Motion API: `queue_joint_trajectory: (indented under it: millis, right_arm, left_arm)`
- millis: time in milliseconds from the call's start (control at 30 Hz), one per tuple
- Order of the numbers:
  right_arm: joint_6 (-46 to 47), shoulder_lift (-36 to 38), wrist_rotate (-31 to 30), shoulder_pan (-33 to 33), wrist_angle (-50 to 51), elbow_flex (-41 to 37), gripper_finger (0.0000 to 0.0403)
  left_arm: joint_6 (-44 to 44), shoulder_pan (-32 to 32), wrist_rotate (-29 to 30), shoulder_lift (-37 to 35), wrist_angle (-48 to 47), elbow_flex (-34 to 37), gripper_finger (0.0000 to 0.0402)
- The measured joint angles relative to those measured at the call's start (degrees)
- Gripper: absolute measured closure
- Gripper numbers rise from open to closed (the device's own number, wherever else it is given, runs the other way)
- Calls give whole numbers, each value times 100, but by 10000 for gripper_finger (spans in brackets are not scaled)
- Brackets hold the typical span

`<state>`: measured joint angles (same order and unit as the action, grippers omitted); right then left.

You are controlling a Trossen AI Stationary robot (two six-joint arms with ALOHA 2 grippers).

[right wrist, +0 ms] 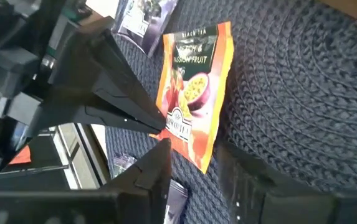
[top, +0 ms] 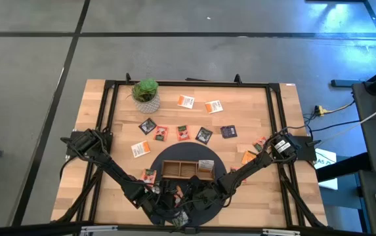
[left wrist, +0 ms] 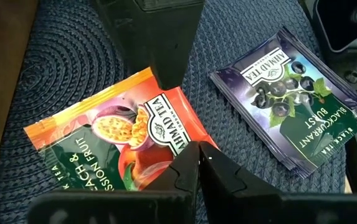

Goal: Pick & Place Tea
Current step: Put the orange tea bag into the left slot of the wooden organizer

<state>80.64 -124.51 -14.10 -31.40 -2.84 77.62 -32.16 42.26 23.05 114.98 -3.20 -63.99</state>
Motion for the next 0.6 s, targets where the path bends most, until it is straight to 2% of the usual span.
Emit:
queue_joint_trajectory:
  millis: [333,600]
  right_arm:
    - [-22,0,69,27,12,0,394]
    - [-13,1,67,27,-10,-2,398]
  left_arm:
    - [-9,0,0,2,7,0,390]
    - [-16,-2,-96,-95,-34,13,395]
